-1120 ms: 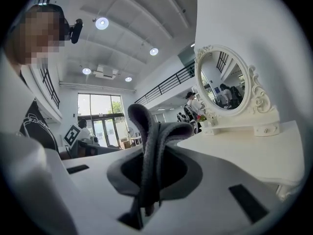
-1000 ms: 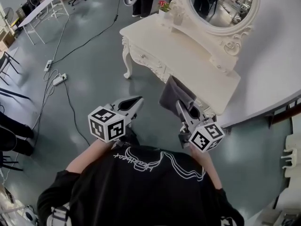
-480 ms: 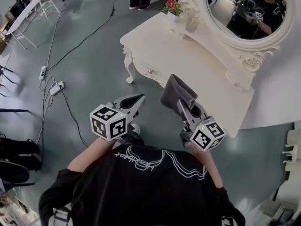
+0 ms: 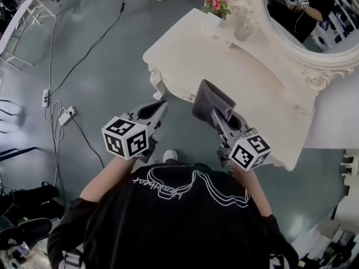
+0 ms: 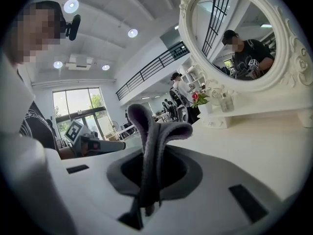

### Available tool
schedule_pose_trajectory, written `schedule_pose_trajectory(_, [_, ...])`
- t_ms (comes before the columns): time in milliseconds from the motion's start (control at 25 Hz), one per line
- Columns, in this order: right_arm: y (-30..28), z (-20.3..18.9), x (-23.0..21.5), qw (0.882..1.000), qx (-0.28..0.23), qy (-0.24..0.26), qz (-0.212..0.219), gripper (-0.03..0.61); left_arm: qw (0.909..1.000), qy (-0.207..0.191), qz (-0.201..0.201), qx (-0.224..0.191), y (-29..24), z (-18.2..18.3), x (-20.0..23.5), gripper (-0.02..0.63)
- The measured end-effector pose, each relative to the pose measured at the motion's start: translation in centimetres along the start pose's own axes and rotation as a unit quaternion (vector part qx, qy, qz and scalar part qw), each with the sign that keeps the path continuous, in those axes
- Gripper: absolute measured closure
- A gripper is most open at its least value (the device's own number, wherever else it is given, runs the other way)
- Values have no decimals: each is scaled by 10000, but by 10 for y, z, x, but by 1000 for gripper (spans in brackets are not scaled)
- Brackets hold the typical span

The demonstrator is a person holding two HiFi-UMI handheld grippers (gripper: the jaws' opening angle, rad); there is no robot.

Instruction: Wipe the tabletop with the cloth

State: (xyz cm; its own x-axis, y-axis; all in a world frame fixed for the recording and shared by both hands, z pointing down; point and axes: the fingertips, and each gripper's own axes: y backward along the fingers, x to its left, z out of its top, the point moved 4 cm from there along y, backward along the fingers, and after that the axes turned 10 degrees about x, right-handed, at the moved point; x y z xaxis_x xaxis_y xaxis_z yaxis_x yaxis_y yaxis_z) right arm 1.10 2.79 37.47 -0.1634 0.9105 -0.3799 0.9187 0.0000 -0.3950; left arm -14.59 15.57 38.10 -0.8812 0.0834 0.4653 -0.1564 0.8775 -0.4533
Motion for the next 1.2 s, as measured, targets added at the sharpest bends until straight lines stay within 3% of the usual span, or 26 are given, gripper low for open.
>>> schedule_pose_trajectory(320, [-37,26,-49,9999,91,-105,-67,529,9997,183,9,147,-50,32,36,609])
schedule_pose_trajectory(600, [-86,60,-104,9991,387,151,107,529,9994,145,222,205,-106,82,68,609])
schedule_pose_trajectory(720, [-103,78,-122,9989,393,165,193,529,9989,352,248,206,-123,94,80,609])
schedule_pose_trajectory(1200, [-194,130,-146,9991,377,202,-63,531,9981,448,51,418,-149,126,142,609])
